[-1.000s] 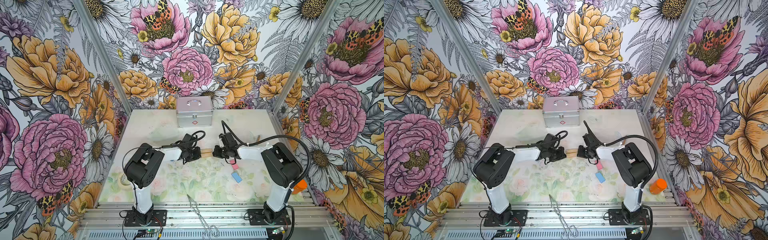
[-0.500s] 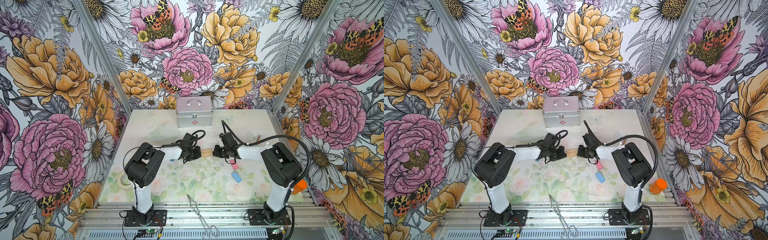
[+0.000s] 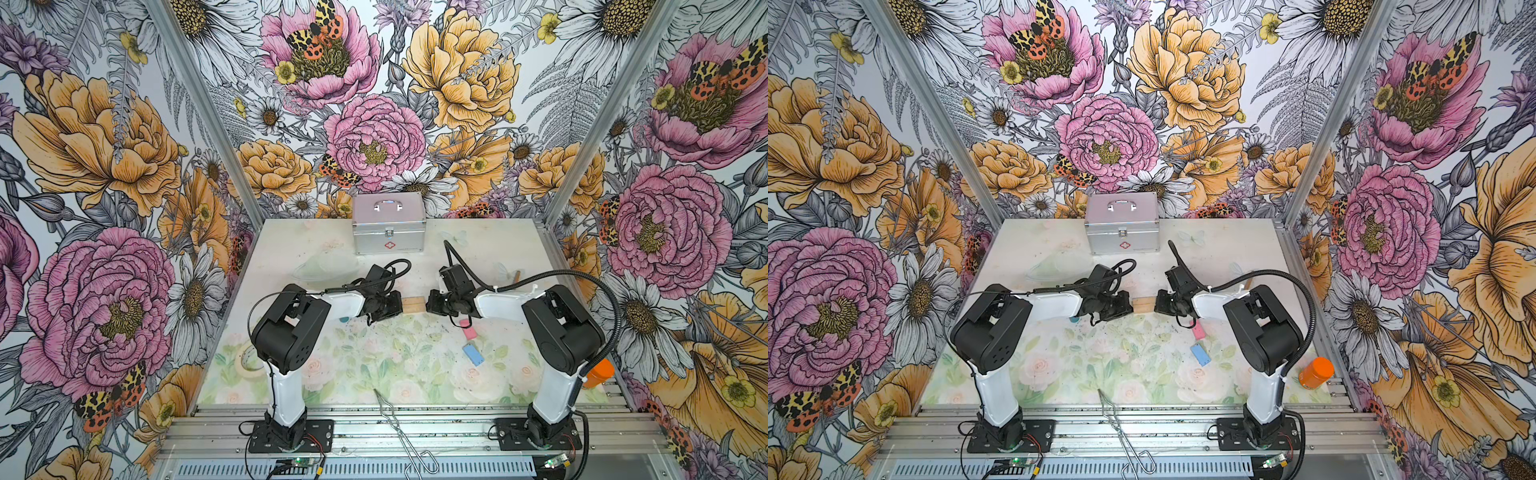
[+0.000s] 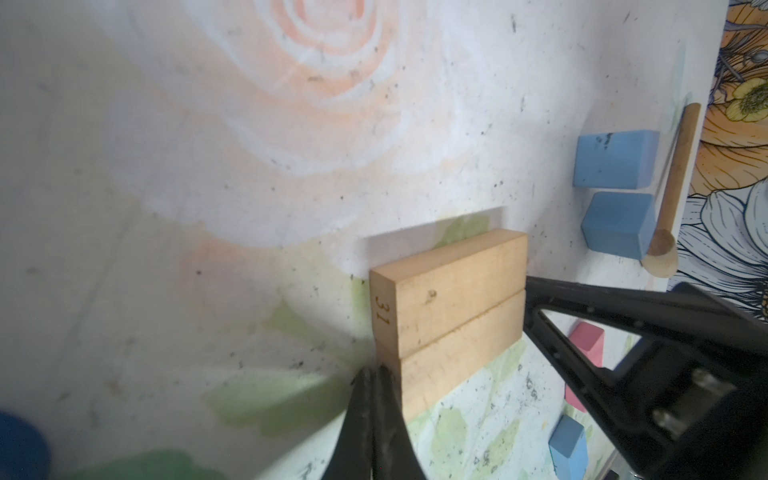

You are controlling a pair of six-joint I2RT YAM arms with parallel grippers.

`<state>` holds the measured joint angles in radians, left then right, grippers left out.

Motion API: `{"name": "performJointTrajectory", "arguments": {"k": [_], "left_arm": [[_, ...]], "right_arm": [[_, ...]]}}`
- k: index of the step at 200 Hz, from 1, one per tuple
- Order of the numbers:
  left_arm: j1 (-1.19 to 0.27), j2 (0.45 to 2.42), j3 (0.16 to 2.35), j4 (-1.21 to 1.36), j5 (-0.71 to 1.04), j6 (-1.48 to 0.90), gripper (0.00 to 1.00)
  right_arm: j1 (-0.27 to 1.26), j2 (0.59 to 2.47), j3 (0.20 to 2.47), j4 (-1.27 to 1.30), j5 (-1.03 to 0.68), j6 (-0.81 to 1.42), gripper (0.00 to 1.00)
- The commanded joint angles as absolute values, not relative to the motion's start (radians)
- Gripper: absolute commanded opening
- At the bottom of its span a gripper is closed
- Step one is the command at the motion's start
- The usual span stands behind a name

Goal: Build the wood block tower
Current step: 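Hold the two bars pressed together with both grippers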

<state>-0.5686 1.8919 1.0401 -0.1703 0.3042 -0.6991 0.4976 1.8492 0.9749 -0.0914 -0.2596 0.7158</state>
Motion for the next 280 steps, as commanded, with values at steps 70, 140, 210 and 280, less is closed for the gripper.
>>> {"name": "performJointTrajectory", "arguments": {"k": [70, 140, 210, 280], "left_arm": [[-0.569, 1.930, 1.058, -0.169, 0.299, -0.669, 0.00], [-0.567, 1.923, 1.059, -0.181, 0.290, -0.662, 0.00], [-0.567, 1.917, 1.062, -0.197, 0.275, -0.655, 0.00], [-0.565, 1.908, 1.068, -0.222, 0.243, -0.646, 0.00]], "right_arm": [[0.521, 1.891, 0.963, -0.100, -0.300, 0.733, 0.00], [0.525, 1.890, 0.952, -0.087, -0.298, 0.749, 0.00], [0.528, 1.884, 0.944, -0.086, -0.295, 0.758, 0.00], [0.528, 1.878, 0.933, -0.087, -0.283, 0.765, 0.00]]}}
